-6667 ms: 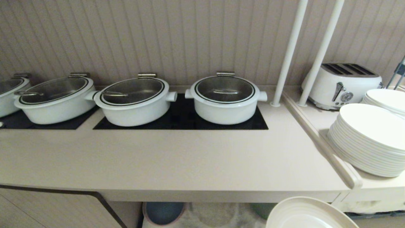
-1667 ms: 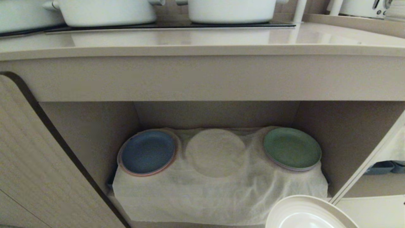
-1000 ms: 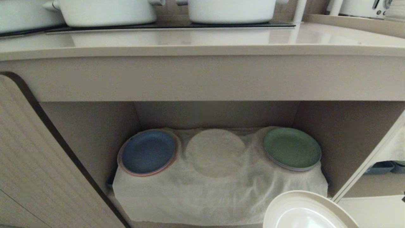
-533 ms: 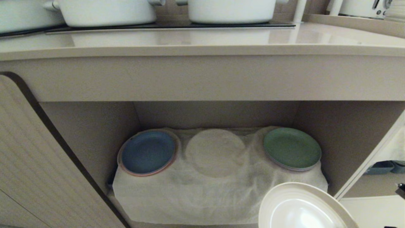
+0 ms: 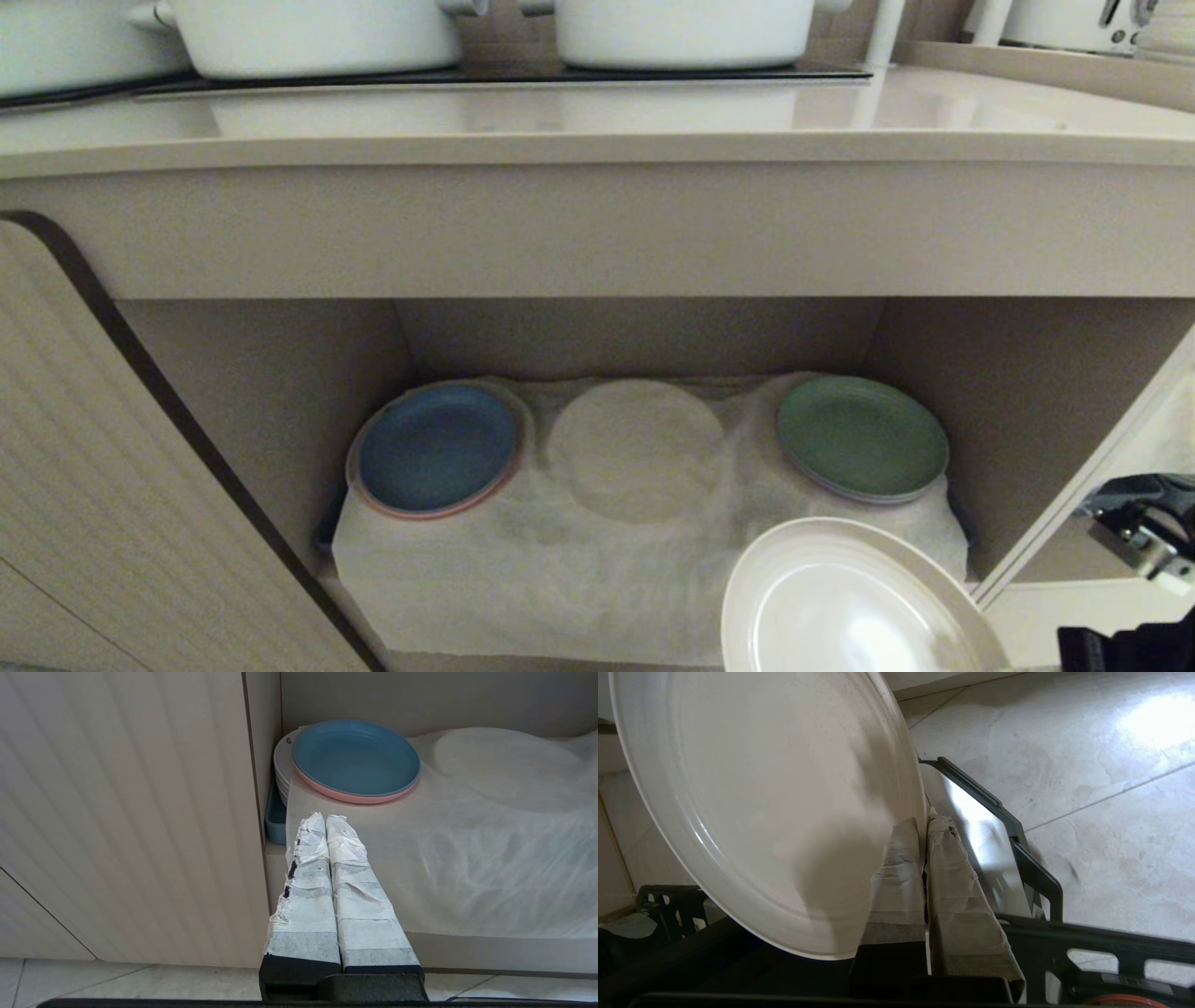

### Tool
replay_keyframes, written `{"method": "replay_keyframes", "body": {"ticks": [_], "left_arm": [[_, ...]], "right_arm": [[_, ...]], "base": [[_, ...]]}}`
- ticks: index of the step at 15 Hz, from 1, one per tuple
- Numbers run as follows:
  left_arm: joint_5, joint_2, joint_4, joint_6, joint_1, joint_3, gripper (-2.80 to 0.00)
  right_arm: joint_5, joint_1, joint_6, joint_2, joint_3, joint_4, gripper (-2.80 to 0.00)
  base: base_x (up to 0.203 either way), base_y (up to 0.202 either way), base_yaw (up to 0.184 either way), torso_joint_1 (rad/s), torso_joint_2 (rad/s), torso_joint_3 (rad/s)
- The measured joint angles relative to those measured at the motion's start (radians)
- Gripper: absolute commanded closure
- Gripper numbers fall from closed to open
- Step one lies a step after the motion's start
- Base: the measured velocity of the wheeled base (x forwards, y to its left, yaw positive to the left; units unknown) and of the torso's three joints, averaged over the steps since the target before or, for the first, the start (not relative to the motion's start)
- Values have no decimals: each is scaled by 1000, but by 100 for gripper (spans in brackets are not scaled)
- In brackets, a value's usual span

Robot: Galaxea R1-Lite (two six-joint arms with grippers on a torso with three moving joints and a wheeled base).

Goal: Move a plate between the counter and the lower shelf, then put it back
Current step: Put the plate in the cupboard

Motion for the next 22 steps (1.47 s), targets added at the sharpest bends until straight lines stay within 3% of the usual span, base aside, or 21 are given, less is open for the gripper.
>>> {"method": "replay_keyframes", "body": {"ticks": [15,22], "left_arm": [[0,0,0,0,0,0,0],[0,0,0,0,0,0,0]], "right_arm": [[59,23,2,464,-247,-222,0],[59,43,7,630,-423,-237,0]], "base": [[0,0,0,0,0,0],[0,0,0,0,0,0]]}}
